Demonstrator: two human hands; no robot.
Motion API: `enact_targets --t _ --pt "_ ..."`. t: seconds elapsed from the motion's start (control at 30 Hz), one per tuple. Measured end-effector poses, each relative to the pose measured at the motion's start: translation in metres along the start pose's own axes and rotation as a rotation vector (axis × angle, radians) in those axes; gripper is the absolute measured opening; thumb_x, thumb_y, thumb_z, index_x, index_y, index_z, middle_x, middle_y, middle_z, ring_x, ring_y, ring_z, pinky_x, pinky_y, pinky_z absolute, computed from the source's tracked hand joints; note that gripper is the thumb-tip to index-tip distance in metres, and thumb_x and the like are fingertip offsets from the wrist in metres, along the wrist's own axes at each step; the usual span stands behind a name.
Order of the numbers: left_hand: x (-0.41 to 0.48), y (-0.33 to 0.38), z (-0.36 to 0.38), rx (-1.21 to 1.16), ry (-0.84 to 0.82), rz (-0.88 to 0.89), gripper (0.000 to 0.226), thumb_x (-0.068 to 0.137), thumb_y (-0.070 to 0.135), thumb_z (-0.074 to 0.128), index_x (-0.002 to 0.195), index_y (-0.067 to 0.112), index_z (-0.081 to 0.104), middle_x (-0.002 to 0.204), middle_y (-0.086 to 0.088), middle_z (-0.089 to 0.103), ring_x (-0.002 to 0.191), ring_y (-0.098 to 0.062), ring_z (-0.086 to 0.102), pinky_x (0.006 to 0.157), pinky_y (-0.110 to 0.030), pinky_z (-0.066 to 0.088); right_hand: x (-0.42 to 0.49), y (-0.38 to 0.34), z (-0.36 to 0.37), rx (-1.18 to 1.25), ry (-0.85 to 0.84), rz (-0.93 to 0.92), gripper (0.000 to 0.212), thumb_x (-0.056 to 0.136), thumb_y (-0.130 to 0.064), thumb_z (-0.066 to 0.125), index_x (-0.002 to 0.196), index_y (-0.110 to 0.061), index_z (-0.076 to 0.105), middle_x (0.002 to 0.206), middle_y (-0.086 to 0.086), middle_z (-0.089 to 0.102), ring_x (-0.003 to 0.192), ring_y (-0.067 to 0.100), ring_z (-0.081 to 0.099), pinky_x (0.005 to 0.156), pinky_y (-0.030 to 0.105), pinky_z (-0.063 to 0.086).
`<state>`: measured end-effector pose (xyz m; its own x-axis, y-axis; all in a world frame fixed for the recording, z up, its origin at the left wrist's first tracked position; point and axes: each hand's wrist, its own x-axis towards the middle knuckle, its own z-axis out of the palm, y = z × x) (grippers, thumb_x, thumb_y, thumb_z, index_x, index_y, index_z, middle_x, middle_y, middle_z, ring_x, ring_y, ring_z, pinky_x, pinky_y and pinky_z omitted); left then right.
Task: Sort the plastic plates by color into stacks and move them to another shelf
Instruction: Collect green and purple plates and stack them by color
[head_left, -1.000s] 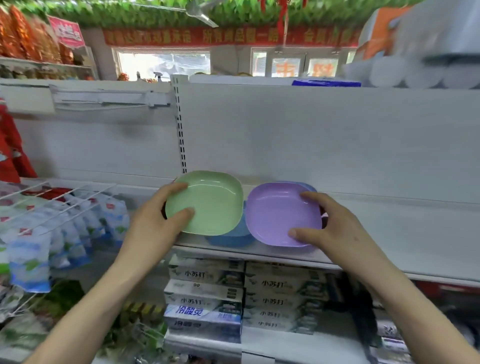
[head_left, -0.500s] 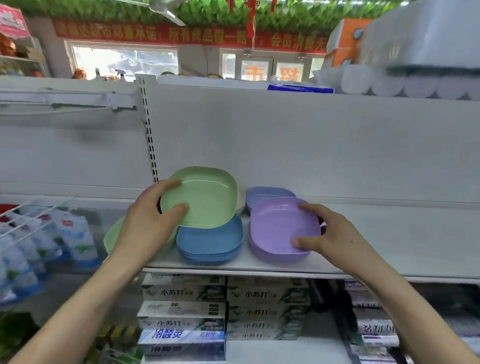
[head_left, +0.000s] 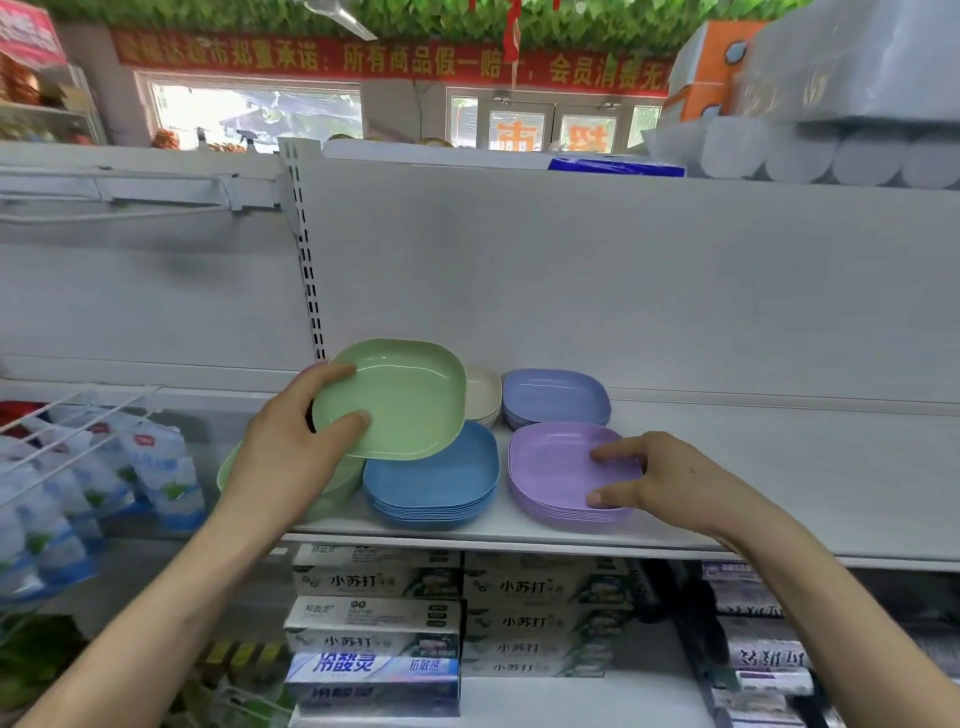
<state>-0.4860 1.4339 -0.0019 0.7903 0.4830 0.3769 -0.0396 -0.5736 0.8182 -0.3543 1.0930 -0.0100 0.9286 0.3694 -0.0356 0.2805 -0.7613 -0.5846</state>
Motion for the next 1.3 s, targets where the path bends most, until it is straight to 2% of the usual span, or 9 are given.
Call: enact_targets --t 0.17,0.4,0.53,0.63,0.73,0.83,0.97,1.1,1.3 --pt "-0.002 -0.005 -0.006 0.02 0.009 -0.027 0.046 0.09 0.029 0.074 0.133 0.041 0.06 0.13 0.008 0.066 0.116 -0.02 0.063 0.104 -0.049 0.051 0.004 0.0 0.001 -0.036 -0.016 -0.01 0.064 0.075 -0.046 0.087 0.134 -0.033 0.066 0.139 -0.007 0.06 0.126 0.012 0.055 0.108 0.032 0.042" --pt "-0.006 -0.008 -0.015 0.002 0.008 -0.064 0.057 0.076 0.048 0.066 0.132 0.045 0.058 0.125 0.011 0.066 0.111 -0.018 0.064 0.099 -0.05 0.054 0.004 -0.003 0.001 -0.061 -0.033 -0.01 0.063 0.075 -0.049 0.086 0.133 -0.037 0.066 0.14 -0.009 0.06 0.128 0.011 0.054 0.105 0.029 0.04" --pt "-0.003 -0.013 -0.021 0.018 0.019 -0.072 0.052 0.082 0.044 0.071 0.133 0.045 0.059 0.121 0.01 0.068 0.108 -0.018 0.065 0.097 -0.048 0.055 -0.002 -0.01 -0.002 -0.052 0.023 -0.01 0.057 0.077 -0.046 0.085 0.131 -0.04 0.066 0.117 -0.015 0.058 0.111 0.012 0.055 0.09 0.029 0.04" --pt "0.001 -0.02 -0.027 0.033 0.029 -0.084 0.047 0.091 0.031 0.072 0.135 0.042 0.059 0.121 0.007 0.067 0.107 -0.018 0.065 0.096 -0.046 0.055 -0.002 -0.022 -0.002 -0.109 0.125 -0.006 0.057 0.079 -0.05 0.081 0.133 -0.044 0.063 0.118 -0.005 0.055 0.11 0.016 0.056 0.091 0.036 0.046" --pt "0.003 -0.027 -0.036 0.057 0.028 -0.081 0.047 0.092 0.032 0.072 0.135 0.041 0.058 0.122 0.005 0.067 0.107 -0.02 0.065 0.095 -0.047 0.055 -0.003 -0.039 0.001 -0.128 0.215 -0.034 0.055 0.082 -0.05 0.078 0.133 -0.044 0.06 0.111 -0.002 0.052 0.101 0.018 0.058 0.088 0.038 0.048" --pt "0.006 -0.034 -0.045 0.081 0.033 -0.093 0.047 0.091 0.032 0.072 0.135 0.041 0.058 0.121 0.004 0.067 0.104 -0.019 0.065 0.094 -0.047 0.055 -0.005 -0.058 0.007 -0.096 0.283 -0.098 0.049 0.086 -0.047 0.074 0.133 -0.04 0.061 0.106 -0.003 0.052 0.095 0.017 0.057 0.081 0.035 0.044" --pt "0.01 -0.043 -0.057 0.163 0.002 -0.104 0.049 0.09 0.033 0.072 0.137 0.04 0.058 0.129 0.005 0.063 0.109 -0.019 0.061 0.093 -0.039 0.052 -0.003 -0.08 0.022 -0.054 0.35 -0.191 0.041 0.088 -0.044 0.073 0.128 -0.036 0.066 0.082 -0.016 0.043 0.073 0.002 0.047 0.063 0.024 0.035" --pt "0.014 -0.051 -0.065 0.283 -0.048 -0.125 0.051 0.091 0.037 0.069 0.14 0.04 0.056 0.137 0.005 0.061 0.118 -0.019 0.057 0.1 -0.04 0.049 -0.001 -0.091 0.033 -0.047 0.395 -0.223 0.036 0.09 -0.039 0.072 0.126 -0.031 0.069 0.075 -0.017 0.039 0.069 0.0 0.043 0.061 0.02 0.032" --pt "0.019 -0.059 -0.073 0.439 -0.149 -0.127 0.058 0.09 0.045 0.069 0.144 0.04 0.051 0.146 0.005 0.056 0.122 -0.019 0.055 0.098 -0.038 0.048 -0.001 -0.096 0.041 -0.04 0.43 -0.204 0.032 0.091 -0.037 0.071 0.123 -0.029 0.071 0.071 -0.016 0.038 0.065 0.001 0.041 0.06 0.022 0.033"
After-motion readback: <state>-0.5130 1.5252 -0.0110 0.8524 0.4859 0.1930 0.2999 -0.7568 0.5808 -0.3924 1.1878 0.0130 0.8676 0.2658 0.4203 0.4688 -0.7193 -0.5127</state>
